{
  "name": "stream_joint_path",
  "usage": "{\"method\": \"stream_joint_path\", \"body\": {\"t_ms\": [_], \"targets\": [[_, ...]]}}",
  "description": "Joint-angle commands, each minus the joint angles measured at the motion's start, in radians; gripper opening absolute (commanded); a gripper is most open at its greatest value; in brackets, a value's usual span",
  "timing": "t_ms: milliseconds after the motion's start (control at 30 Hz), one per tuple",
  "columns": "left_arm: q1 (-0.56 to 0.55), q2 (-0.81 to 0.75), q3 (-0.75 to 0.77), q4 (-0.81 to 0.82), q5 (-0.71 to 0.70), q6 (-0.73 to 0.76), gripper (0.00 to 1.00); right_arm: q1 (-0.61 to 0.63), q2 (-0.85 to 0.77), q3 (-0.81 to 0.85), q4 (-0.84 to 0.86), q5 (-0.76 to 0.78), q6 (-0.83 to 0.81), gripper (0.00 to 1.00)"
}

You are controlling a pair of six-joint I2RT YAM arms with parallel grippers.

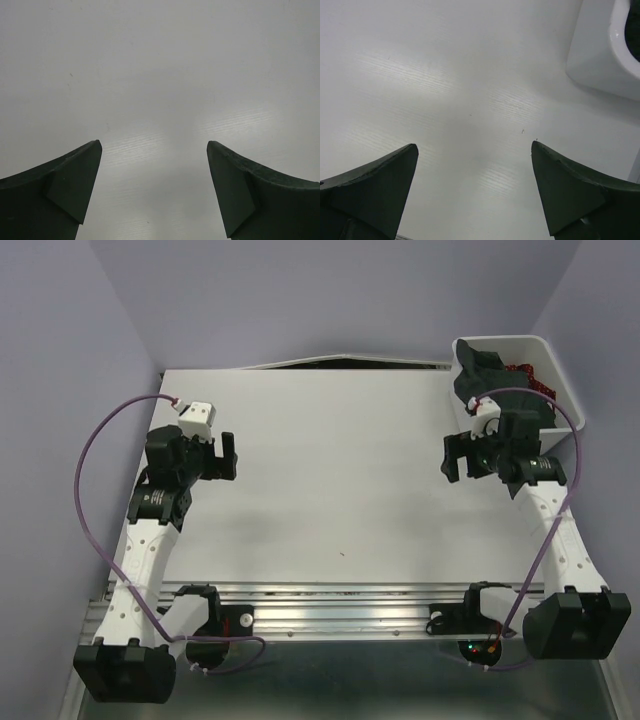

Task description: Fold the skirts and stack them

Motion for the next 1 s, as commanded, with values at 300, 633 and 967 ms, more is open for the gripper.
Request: {"method": "stream_joint_path", "body": {"t_ms": [300, 633, 967], "targets": [[0.002, 0.069, 0.199, 0.049, 0.005, -0.059, 0.99, 0.002, 0.402, 0.679, 0.062, 0.253, 0.233, 1.0], [0.002, 0.106, 0.206, 0.063, -0.051, -0.087, 0.99, -0.007, 0.736, 1.075, 0.058, 0.312, 0.303, 0.98], [0.001, 0.055, 0.12, 0.094, -0.05, -0.076, 0.99, -0.007, 1.051, 1.332, 0.104, 0.377, 0.296, 0.78]]}}
